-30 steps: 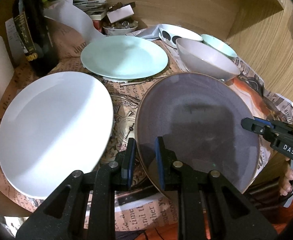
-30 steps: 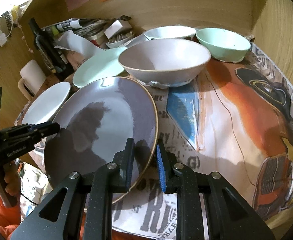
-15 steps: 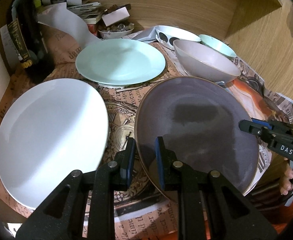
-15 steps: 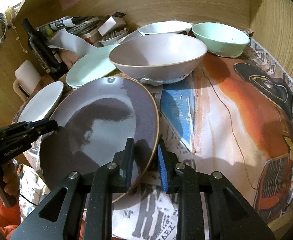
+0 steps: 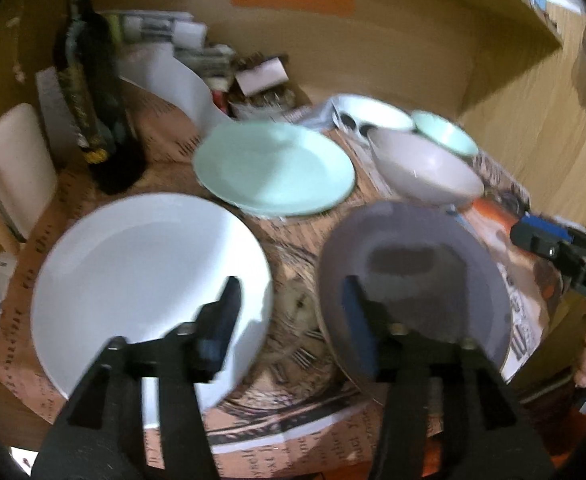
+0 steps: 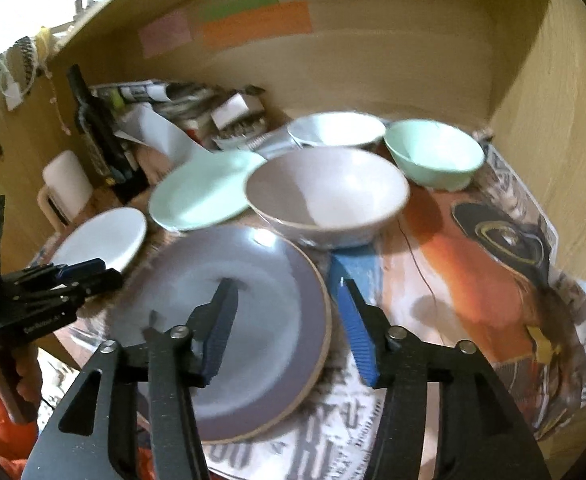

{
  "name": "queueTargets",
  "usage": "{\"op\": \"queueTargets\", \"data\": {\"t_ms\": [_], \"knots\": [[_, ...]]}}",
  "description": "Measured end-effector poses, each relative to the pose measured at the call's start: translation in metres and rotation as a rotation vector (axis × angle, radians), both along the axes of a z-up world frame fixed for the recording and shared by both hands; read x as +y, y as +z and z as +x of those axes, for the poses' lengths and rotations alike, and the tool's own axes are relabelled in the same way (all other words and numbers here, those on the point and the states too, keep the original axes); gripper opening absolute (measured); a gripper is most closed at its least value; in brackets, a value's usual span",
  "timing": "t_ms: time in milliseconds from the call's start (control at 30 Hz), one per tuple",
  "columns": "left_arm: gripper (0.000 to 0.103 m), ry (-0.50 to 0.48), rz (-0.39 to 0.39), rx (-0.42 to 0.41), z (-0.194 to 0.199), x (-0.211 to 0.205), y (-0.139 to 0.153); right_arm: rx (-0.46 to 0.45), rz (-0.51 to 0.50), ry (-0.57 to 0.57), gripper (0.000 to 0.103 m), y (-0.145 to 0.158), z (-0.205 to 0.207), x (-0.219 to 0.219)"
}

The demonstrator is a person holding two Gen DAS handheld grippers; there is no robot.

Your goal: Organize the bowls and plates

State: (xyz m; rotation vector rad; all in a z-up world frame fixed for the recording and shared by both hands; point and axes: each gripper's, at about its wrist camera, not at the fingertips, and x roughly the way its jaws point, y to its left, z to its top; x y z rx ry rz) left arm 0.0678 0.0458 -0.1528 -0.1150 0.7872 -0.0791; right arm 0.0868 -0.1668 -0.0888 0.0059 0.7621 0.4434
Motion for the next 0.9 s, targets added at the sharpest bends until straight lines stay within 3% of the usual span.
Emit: {"op": "queueTargets", "data": {"t_ms": [100, 233, 400, 500, 900], "knots": [[0.059, 0.026, 0.01, -0.029, -0.003, 0.014, 0.011, -0.015, 0.022, 0.023, 0.055, 0.006, 0.0, 0.014], [0.071, 0.072, 0.015, -0.053, -0.006, 0.035, 0.023, -0.028, 0.056, 0.054, 0.062, 0.011, 0.001, 0.034], [0.074, 0.134, 0.05, -0.068, -0.013, 0.064, 0.029, -0.02, 0.079, 0.092, 0.065, 0.012, 0.005, 0.058], [0.083, 0.162, 0.052, -0.066, -0.016, 0.082, 0.028, -0.006, 0.091, 0.113, 0.068, 0.01, 0.009, 0.073], [0.084, 0.228, 0.062, 0.007, -0.016, 0.143, 0.009, 0.061, 0.037, 0.201, 0.068, -0.004, 0.022, 0.138]]}}
